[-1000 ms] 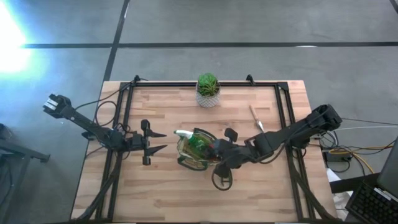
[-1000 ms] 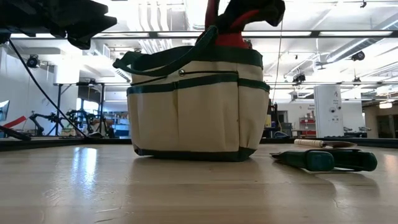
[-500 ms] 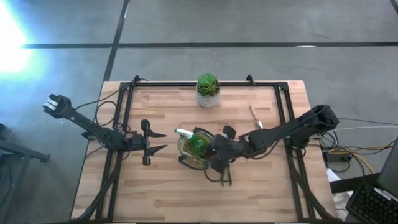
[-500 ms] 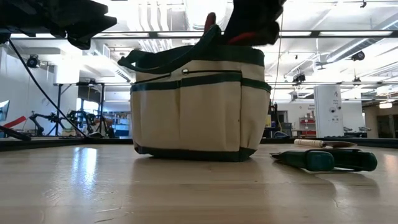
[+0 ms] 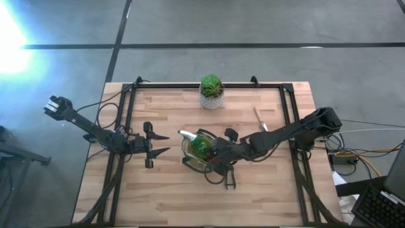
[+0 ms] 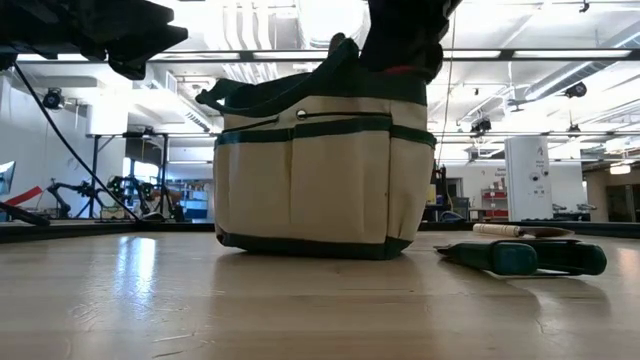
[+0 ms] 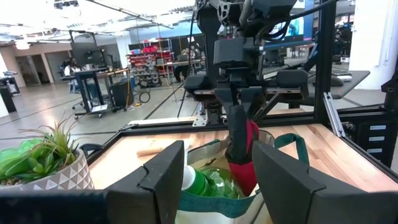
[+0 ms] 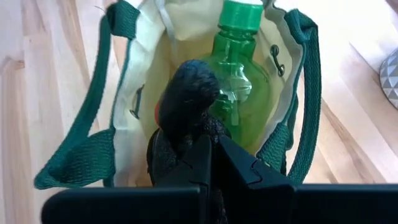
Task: Pick & Place Garden tools in Gardening bag
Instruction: Put the red and black gloves into the white gardening bag
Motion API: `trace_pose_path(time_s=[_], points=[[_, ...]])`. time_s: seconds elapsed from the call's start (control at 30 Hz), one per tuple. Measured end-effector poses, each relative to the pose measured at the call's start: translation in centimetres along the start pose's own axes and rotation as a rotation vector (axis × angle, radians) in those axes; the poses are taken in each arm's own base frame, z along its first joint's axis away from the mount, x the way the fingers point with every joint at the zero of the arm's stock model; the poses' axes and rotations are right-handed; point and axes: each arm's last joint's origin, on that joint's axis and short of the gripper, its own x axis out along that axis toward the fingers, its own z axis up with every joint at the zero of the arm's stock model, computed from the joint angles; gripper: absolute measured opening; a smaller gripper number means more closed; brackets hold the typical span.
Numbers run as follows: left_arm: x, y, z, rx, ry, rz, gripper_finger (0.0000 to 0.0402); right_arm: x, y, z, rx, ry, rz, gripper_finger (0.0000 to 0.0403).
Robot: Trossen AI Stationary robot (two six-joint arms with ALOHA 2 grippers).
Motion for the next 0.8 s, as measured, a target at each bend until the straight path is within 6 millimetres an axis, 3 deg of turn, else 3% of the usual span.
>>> trace_pose_path(time_s=[0.17, 0.57, 0.8], points=[[0.0, 0.0, 0.0, 0.000, 0.000, 0.000, 0.0193, -0.4, 0.2, 0.6, -0.018, -0.017, 0.010, 0.0023], [0.0, 0.0, 0.0, 0.000, 0.000, 0.000, 0.0193, -0.7, 0.2, 0.8, -0.033, -0.012, 0.003, 0.0137], [0.0, 0.0, 0.0, 0.000, 0.000, 0.000, 0.0193, -1.9, 0.4, 1.7, -0.102, -0.013, 0.003, 0.0167]])
